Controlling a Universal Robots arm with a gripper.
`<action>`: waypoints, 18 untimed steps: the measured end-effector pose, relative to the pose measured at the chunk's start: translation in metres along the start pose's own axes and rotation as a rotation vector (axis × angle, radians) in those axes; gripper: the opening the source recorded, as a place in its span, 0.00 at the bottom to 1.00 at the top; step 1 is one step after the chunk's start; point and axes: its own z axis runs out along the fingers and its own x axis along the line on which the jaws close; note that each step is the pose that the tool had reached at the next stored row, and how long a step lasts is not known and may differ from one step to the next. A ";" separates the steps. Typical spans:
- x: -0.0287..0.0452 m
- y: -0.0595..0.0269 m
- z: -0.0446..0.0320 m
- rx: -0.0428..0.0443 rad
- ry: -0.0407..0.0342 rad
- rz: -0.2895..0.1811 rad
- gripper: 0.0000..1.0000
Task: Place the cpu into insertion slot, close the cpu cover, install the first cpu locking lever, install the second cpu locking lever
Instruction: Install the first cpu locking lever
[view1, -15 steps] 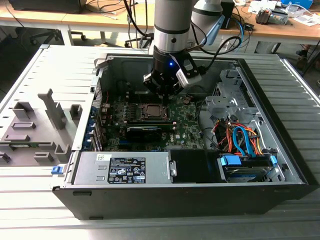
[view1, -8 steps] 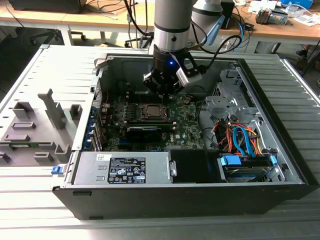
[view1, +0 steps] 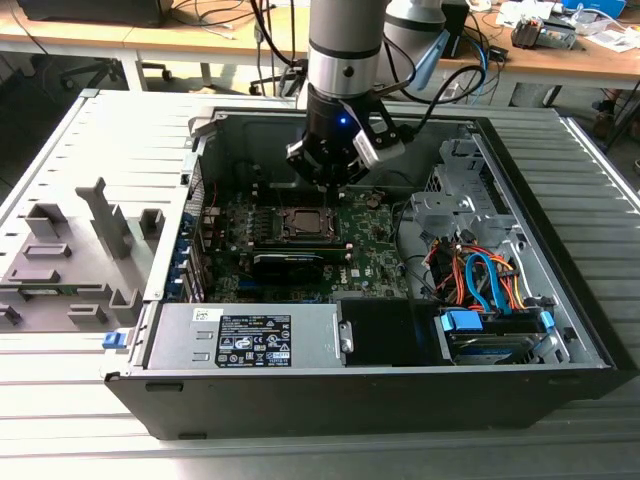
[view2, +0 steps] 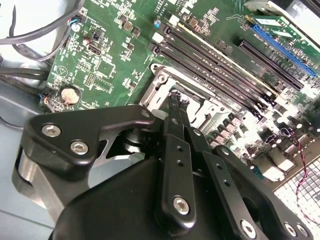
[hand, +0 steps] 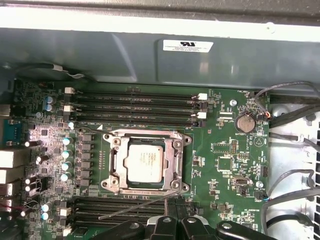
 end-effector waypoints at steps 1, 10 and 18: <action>0.0000 0.0000 -0.0006 -0.0001 0.0000 0.000 0.11; -0.0001 -0.0001 -0.0084 -0.0016 -0.0001 0.000 0.11; -0.0002 -0.0002 -0.0140 -0.0048 -0.0002 0.000 0.11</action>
